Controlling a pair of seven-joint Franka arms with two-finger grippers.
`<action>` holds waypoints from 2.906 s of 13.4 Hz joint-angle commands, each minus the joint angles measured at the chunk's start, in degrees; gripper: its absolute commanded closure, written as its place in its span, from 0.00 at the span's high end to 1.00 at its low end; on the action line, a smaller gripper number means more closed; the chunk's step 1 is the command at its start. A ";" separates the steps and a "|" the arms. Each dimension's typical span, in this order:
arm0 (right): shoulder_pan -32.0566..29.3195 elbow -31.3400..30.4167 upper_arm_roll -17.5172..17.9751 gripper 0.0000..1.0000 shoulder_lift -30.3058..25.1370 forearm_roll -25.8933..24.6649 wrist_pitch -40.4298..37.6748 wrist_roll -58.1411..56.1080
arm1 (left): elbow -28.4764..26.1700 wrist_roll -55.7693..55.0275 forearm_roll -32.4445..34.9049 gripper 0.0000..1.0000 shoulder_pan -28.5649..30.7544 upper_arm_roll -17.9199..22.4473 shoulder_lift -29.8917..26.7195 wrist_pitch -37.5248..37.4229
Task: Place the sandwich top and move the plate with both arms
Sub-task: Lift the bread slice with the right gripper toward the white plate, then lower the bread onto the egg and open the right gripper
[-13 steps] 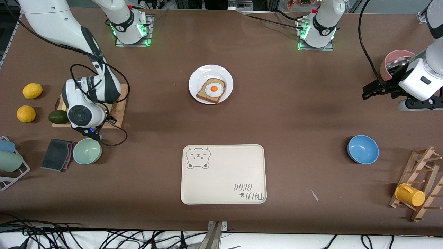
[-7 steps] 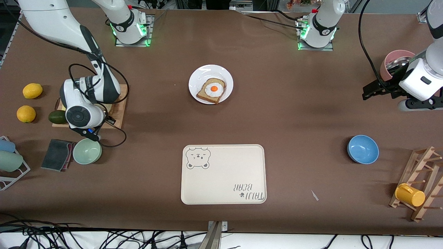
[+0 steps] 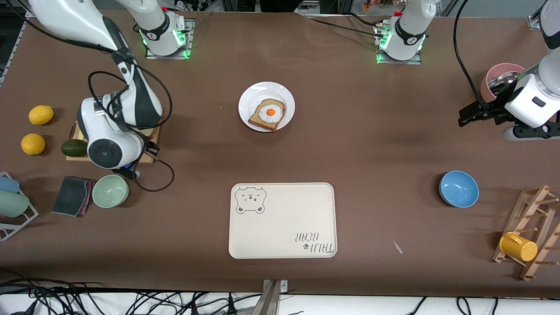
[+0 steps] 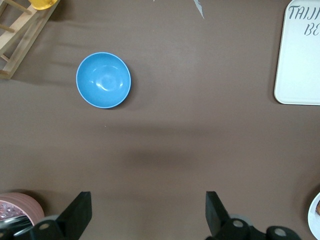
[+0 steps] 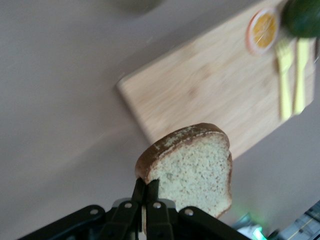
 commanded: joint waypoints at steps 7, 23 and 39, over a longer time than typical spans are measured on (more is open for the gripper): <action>13.59 6.91 8.73 0.00 1.53 8.05 -1.25 27.94 | -0.01 -0.43 1.40 1.00 0.12 -0.23 -0.09 0.26; 30.75 13.43 8.38 0.10 11.91 0.40 9.56 39.03 | 0.08 -0.52 1.40 1.00 0.12 -0.23 -0.09 0.35; 29.34 14.48 -6.10 0.99 -1.00 1.55 -1.93 17.20 | -0.09 -0.61 0.96 1.00 -0.06 -0.31 -0.09 0.26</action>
